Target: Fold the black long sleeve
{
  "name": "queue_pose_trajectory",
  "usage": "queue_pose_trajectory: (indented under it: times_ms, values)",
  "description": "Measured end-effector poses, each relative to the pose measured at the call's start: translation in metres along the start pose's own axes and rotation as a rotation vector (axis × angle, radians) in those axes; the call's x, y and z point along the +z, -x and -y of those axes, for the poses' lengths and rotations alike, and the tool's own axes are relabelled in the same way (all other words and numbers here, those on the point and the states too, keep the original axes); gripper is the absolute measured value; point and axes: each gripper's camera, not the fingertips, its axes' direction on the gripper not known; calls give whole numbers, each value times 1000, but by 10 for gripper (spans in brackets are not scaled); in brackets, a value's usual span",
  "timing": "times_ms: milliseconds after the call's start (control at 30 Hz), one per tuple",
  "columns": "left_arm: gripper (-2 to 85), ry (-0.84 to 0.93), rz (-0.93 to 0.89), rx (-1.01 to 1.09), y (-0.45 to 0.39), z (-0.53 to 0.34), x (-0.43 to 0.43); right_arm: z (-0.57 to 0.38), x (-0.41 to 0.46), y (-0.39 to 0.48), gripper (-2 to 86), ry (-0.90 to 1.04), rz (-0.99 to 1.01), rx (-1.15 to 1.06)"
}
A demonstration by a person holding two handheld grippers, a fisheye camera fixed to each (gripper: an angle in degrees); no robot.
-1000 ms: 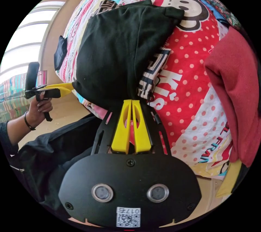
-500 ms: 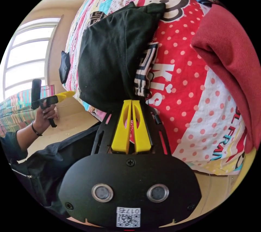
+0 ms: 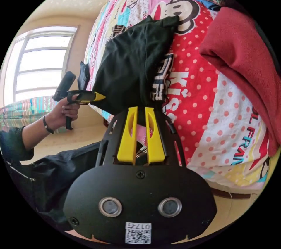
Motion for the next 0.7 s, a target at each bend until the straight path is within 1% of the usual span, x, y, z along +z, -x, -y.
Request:
queue_pose_trajectory:
  times_ms: [33, 67, 100, 133, 167, 233, 267, 333, 367, 400, 433, 500, 600, 667, 700]
  values:
    - [63, -6, -22, 0, -4, -1, -3, -1, -11, 8, 87, -17, 35, -51]
    - [63, -14, -82, 9, -13, -2, -7, -2, -17, 11, 95, -29, 60, -70]
    - [63, -25, -150, 22, -22, -2, -11, -4, -29, 16, 101, -58, 132, -86]
    - [63, -32, -179, 28, -27, -2, -13, -4, -38, 16, 107, -78, 231, -45]
    - [63, -48, -217, 31, -37, -2, -17, -5, -42, 14, 109, -89, 288, -10]
    - [63, -62, -231, 1, -47, 0, -21, -14, -52, -3, 127, -178, 547, 218]
    - [63, -68, -232, -27, -53, 2, -22, -18, -53, -9, 143, -206, 612, 292]
    - [63, -84, -245, -44, -60, 5, -23, -36, -39, -30, 197, -299, 908, 594]
    - [63, -85, -257, -52, -65, 7, -22, -41, -34, -34, 208, -331, 977, 666]
    - [63, -83, -267, -58, -70, 9, -20, -49, -23, -42, 214, -413, 1082, 784]
    - [63, -84, -270, -58, -72, 9, -19, -52, -14, -48, 218, -464, 1135, 859]
    - [63, -92, -276, -50, -80, 8, -17, -50, -3, -54, 220, -490, 1130, 931]
    - [63, -104, -287, -48, -85, 3, -13, -38, 13, -56, 218, -533, 1110, 964]
    - [63, -111, -300, -52, -85, -1, -11, -34, 21, -61, 208, -629, 1144, 1006]
    - [63, -111, -306, -58, -84, -3, -10, -34, 26, -64, 189, -712, 1185, 1038]
